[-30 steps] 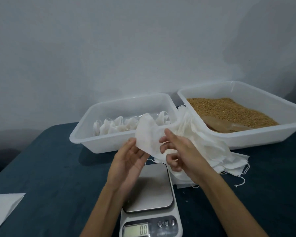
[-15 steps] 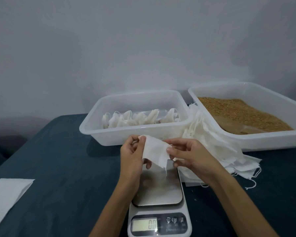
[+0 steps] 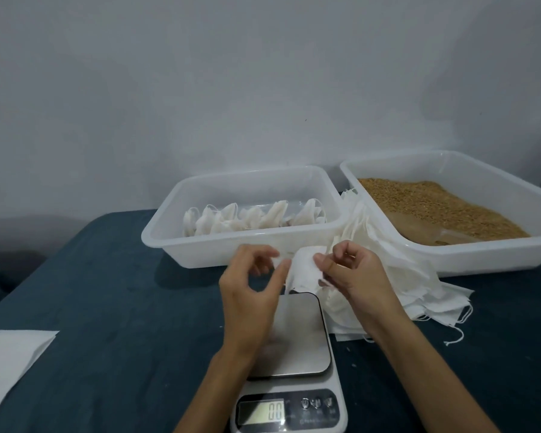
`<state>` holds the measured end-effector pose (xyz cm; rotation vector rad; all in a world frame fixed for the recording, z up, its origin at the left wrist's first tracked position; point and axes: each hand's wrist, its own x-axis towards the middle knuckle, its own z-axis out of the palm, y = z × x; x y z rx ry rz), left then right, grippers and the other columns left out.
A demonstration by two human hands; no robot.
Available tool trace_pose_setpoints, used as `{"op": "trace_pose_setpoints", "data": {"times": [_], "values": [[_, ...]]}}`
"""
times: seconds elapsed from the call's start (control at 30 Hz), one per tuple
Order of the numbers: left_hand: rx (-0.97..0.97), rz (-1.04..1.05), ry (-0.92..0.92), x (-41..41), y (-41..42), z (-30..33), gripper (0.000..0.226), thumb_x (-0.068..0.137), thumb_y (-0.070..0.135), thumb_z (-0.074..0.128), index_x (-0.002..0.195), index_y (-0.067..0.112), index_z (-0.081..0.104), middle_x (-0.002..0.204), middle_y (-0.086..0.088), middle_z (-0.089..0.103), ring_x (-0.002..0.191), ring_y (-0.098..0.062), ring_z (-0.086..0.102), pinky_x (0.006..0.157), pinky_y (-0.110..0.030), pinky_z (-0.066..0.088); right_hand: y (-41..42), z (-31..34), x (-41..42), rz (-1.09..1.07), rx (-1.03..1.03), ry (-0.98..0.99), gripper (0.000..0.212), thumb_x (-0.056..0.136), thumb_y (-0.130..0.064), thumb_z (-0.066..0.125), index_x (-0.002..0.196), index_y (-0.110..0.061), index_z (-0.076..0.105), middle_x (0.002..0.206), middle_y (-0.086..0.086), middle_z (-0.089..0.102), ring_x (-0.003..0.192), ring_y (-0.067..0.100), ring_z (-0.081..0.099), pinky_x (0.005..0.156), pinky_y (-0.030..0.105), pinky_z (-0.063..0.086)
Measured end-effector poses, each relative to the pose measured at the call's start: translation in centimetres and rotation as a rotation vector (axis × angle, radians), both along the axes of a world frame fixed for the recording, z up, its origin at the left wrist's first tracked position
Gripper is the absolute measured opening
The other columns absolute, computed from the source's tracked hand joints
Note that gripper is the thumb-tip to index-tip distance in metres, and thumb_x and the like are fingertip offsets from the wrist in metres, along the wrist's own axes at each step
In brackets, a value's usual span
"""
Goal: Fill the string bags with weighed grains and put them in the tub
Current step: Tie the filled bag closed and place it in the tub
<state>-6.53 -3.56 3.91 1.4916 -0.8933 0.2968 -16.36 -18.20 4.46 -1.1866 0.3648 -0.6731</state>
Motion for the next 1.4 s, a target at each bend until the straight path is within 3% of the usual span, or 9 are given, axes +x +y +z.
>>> {"op": "trace_pose_setpoints", "data": {"times": [0.2,0.47,0.6,0.73,1.0,1.1,1.2,1.3,1.4], "values": [[0.114,-0.221,0.054,-0.7,-0.4,-0.4,0.006,0.092,0.011,0.078,0.091,0.016,0.074,0.085,0.005,0.073,0.082,-0.022,0.07,0.077,-0.04,0.058,0.7,-0.1,0.1,0.13,-0.131,-0.093,0.012,0.087,0.005,0.07,0.085,-0.006,0.065,0.079,0.008,0.069,0.077,0.022,0.069,0.075,0.028,0.058],[0.106,-0.252,0.184,0.0,-0.3,-0.6,0.007,0.095,0.016,0.076,0.091,0.022,0.075,0.084,0.004,0.075,0.079,-0.016,0.072,0.075,-0.024,0.056,1.0,-0.3,0.3,0.163,-0.12,-0.134,0.012,0.092,0.005,0.066,0.091,-0.007,0.061,0.091,0.014,0.069,0.087,0.028,0.07,0.086,0.039,0.059],[0.05,-0.289,0.293,0.2,-0.4,-0.7,0.01,0.094,0.009,0.076,0.089,0.018,0.073,0.081,-0.003,0.074,0.073,-0.015,0.07,0.071,-0.024,0.056,1.3,-0.4,0.5,0.099,-0.229,-0.104,0.009,0.091,-0.007,0.071,0.096,-0.002,0.065,0.092,0.013,0.072,0.084,0.024,0.071,0.081,0.034,0.06],[-0.027,-0.347,0.468,0.7,-0.4,-0.5,0.017,0.086,0.004,0.082,0.092,0.011,0.069,0.079,-0.002,0.072,0.072,-0.017,0.069,0.07,-0.027,0.058,1.8,-0.3,0.5,0.148,-0.345,-0.061,0.014,0.083,-0.018,0.081,0.093,-0.017,0.072,0.094,0.008,0.075,0.092,0.026,0.073,0.081,0.031,0.058],[-0.126,-0.437,0.729,0.9,-0.2,-0.1,0.016,0.076,0.024,0.083,0.087,0.023,0.071,0.076,-0.008,0.065,0.074,-0.025,0.062,0.071,-0.036,0.055,1.8,0.0,0.3,0.058,-0.337,-0.108,0.02,0.084,0.005,0.075,0.084,-0.008,0.06,0.073,0.003,0.067,0.071,0.018,0.069,0.066,0.026,0.057],[-0.13,-0.396,0.704,1.0,0.0,0.1,0.023,0.079,0.022,0.082,0.096,0.015,0.068,0.078,-0.006,0.069,0.073,-0.018,0.066,0.07,-0.029,0.057,1.7,-0.1,0.4,0.044,-0.372,-0.098,0.017,0.092,0.008,0.064,0.084,-0.006,0.063,0.081,0.008,0.07,0.078,0.028,0.072,0.071,0.036,0.06],[-0.088,-0.342,0.609,0.8,0.0,0.1,0.018,0.088,0.009,0.079,0.101,0.01,0.066,0.077,-0.005,0.072,0.074,-0.019,0.07,0.071,-0.028,0.06,2.0,-0.6,0.5,-0.051,-0.566,-0.007,0.03,0.093,0.011,0.057,0.084,-0.011,0.075,0.086,0.0,0.072,0.076,0.023,0.072,0.074,0.032,0.059],[-0.059,-0.325,0.536,0.3,-0.1,0.3,0.019,0.089,0.006,0.079,0.102,0.009,0.065,0.079,-0.011,0.074,0.078,-0.024,0.071,0.077,-0.037,0.06,2.2,-0.6,0.5,-0.121,-0.599,0.037,0.024,0.09,-0.006,0.062,0.083,-0.023,0.077,0.083,-0.005,0.074,0.075,0.018,0.072,0.07,0.024,0.057],[-0.046,-0.356,0.503,0.0,-0.1,0.4,0.025,0.085,0.017,0.081,0.104,0.012,0.067,0.081,-0.01,0.076,0.079,-0.019,0.073,0.075,-0.026,0.059,2.1,-0.2,0.2,-0.071,-0.532,0.037,0.017,0.091,-0.035,0.066,0.084,-0.025,0.078,0.079,-0.003,0.075,0.075,0.013,0.072,0.069,0.022,0.055]]}}
